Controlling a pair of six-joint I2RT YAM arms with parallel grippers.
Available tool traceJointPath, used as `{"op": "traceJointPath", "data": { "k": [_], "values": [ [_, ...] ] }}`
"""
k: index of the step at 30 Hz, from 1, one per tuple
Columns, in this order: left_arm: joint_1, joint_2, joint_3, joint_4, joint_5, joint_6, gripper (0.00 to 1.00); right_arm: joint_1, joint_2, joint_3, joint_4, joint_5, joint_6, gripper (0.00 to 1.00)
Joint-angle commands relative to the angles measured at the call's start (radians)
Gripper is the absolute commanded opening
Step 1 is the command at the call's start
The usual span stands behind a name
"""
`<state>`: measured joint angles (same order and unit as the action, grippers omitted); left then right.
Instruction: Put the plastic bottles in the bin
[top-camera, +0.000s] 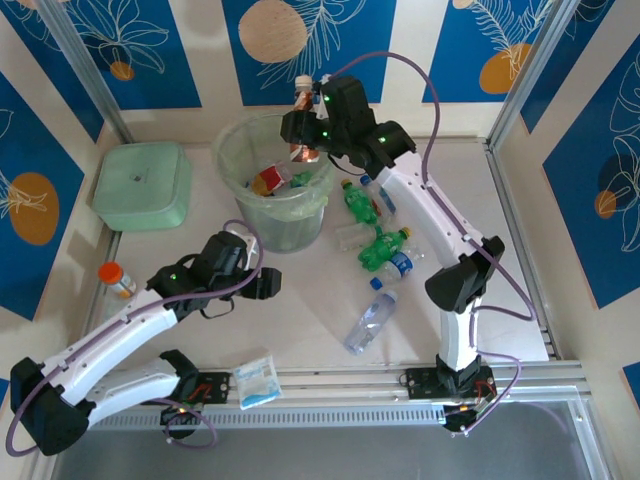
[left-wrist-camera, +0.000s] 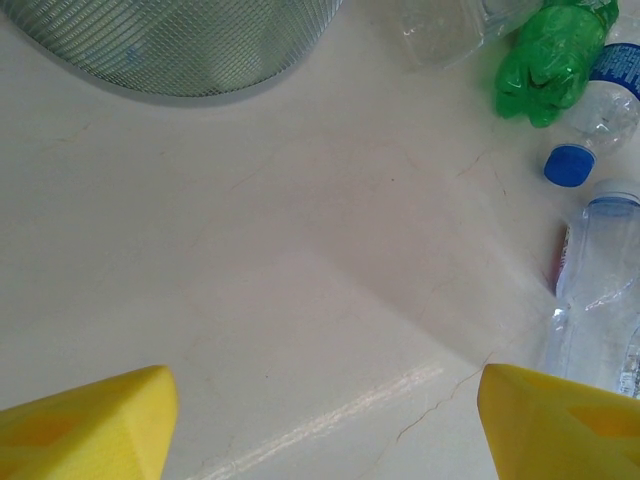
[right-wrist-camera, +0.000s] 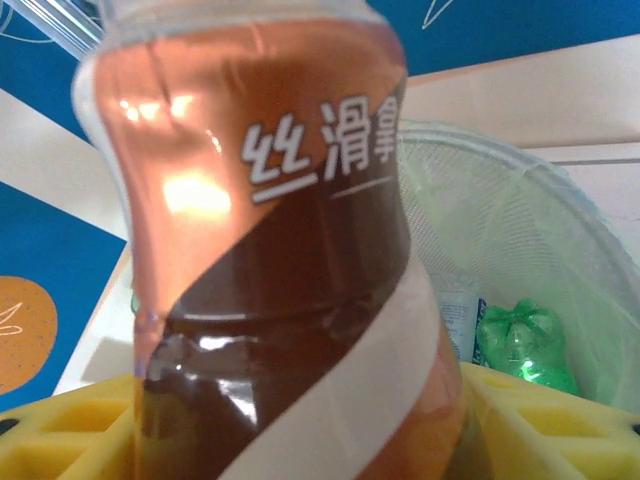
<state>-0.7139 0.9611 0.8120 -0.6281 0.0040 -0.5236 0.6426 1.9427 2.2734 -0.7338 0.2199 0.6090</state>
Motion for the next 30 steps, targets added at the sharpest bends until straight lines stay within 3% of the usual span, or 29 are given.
{"op": "traceJointPath", "data": {
  "k": [1, 9, 19, 30],
  "values": [
    [-0.009, -0.015, -0.001, -0.016, 0.011, -0.004, 0.78, 0.003, 0.019, 0.026, -0.025, -0.014, -0.008, 0.65],
    [-0.008, -0.002, 0.02, -0.025, 0.011, 0.011, 0.78, 0.0, 0.037, 0.03, -0.024, -0.021, -0.003, 0.74],
    [-0.009, 0.008, 0.028, -0.025, 0.013, 0.007, 0.78, 0.003, 0.016, 0.054, -0.042, -0.015, -0.015, 0.74],
    [-0.012, 0.01, 0.064, -0.041, 0.003, 0.031, 0.78, -0.032, -0.278, -0.276, 0.055, 0.058, -0.004, 0.74]
  ]
}}
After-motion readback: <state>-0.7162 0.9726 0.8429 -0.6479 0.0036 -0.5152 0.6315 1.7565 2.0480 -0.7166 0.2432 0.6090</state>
